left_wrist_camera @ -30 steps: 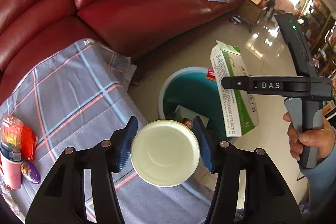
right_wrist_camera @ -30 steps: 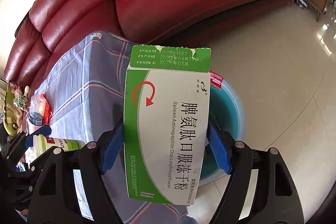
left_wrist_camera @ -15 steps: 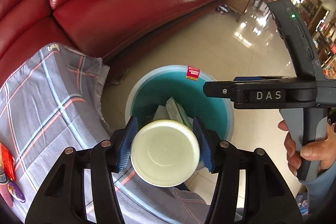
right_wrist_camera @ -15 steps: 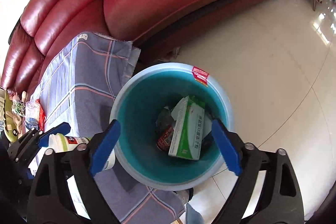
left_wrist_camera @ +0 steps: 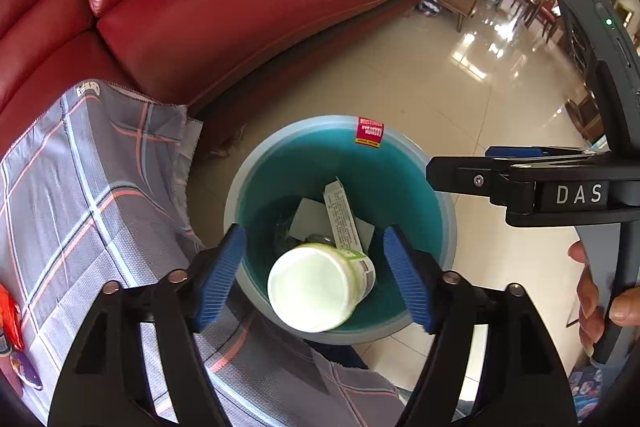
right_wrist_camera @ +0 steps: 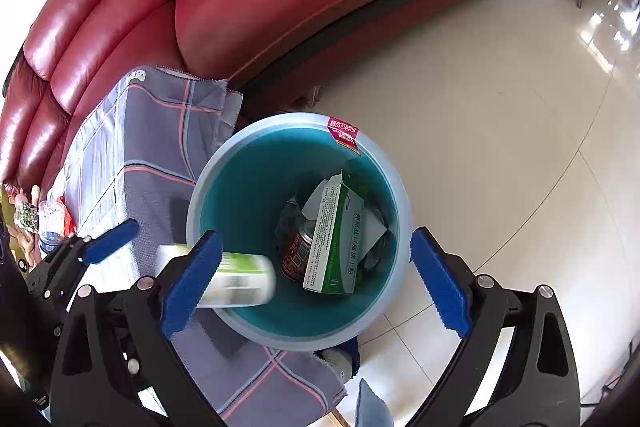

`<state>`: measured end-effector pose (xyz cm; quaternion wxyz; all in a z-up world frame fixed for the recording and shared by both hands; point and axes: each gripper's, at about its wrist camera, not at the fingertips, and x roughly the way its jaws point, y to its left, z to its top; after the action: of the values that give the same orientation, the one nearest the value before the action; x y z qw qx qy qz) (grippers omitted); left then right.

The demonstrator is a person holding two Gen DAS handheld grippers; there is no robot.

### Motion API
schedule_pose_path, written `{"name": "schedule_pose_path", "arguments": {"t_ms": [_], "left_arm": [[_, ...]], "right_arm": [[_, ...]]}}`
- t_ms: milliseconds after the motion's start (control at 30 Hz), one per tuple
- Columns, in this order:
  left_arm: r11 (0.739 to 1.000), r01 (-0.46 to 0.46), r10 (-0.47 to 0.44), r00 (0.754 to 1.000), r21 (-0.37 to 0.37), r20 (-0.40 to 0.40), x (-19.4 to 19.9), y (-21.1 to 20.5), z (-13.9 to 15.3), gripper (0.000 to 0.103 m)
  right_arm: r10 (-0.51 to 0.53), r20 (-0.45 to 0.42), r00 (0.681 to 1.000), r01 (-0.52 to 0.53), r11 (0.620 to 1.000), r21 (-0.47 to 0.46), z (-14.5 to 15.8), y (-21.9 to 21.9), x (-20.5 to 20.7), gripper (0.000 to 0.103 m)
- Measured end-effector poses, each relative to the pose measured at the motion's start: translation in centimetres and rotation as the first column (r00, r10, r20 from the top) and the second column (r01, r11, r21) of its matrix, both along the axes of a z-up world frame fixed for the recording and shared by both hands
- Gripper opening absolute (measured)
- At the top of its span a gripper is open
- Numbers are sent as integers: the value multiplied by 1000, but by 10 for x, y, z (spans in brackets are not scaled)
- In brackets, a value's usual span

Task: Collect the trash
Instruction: 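Carry the bottle and box over the teal bin and open both tools, then move both open tools back toward the table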

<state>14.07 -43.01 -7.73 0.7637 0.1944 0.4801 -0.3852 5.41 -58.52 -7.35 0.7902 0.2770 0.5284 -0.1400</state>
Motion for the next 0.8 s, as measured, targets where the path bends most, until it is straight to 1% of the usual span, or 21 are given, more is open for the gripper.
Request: {"name": "schedule_pose_path", "arguments": {"t_ms": [67, 100, 167, 300, 567, 633, 800], "left_arm": [[1000, -15, 15, 1000, -6, 28, -1, 4, 4, 97], [1000, -21, 21, 999, -9, 36, -1, 6, 6, 99], [1000, -29, 29, 999, -8, 36, -1, 9, 8, 99], [999, -48, 48, 999, -19, 4, 2, 19, 11, 99], [997, -70, 70, 998, -37, -4, -2, 39, 20, 99], [996, -74, 74, 997, -45, 0, -4, 45, 24, 99], [995, -79, 80, 997, -57, 4, -10, 59, 31, 99]], "right_arm": [[4, -1, 1000, -4, 1000, -3, 1, 2, 1, 91], [5, -1, 1000, -5, 1000, -4, 1, 3, 1, 91], [9, -5, 1000, -9, 1000, -10, 2, 6, 2, 91], [14, -14, 1000, -15, 1000, -26, 7, 13, 2, 91], [23, -22, 999, -24, 998, -58, 18, 31, -5, 91], [26, -23, 999, -27, 997, -68, 21, 36, -6, 96], [35, -24, 999, -37, 995, -93, 31, 52, -13, 96]]}}
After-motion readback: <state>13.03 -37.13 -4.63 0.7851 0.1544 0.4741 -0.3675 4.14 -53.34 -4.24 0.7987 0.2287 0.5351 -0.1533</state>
